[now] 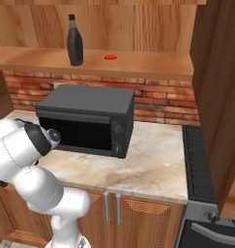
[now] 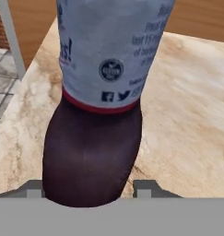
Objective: Pick the syrup bottle and condiment bottle from the counter and place them in the cabinet.
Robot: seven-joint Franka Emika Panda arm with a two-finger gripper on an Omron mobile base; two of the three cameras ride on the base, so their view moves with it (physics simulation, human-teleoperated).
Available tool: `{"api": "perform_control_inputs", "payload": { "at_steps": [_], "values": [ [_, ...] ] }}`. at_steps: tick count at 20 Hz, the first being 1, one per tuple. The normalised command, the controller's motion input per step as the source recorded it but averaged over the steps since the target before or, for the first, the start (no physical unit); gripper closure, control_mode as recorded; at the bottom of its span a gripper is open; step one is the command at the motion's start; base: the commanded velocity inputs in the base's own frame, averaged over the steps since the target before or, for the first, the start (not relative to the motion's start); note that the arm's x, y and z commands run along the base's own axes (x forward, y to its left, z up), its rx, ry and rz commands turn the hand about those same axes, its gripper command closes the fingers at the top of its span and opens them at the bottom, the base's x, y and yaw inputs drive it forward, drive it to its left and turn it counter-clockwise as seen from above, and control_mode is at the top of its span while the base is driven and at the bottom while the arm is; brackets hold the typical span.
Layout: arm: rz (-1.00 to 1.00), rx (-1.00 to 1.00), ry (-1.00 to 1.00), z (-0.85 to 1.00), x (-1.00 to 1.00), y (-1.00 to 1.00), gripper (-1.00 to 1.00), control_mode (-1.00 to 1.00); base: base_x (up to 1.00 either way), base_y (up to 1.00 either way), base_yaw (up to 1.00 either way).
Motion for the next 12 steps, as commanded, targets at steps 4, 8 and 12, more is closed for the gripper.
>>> {"api": "perform_control_inputs", "payload": {
  "at_steps": [4,8,12],
  "values": [
    [-0.05,0.0,0.0,0.01,-0.01,0.0,1.0,-1.0,0.0,0.0,0.0],
    [-0.06,0.0,0.0,0.17,-0.11,0.0,1.0,-1.0,0.0,0.0,0.0],
    [-0.07,0.0,0.0,0.23,-0.18,-0.08,1.0,-1.0,0.0,0.0,0.0]
  ]
}}
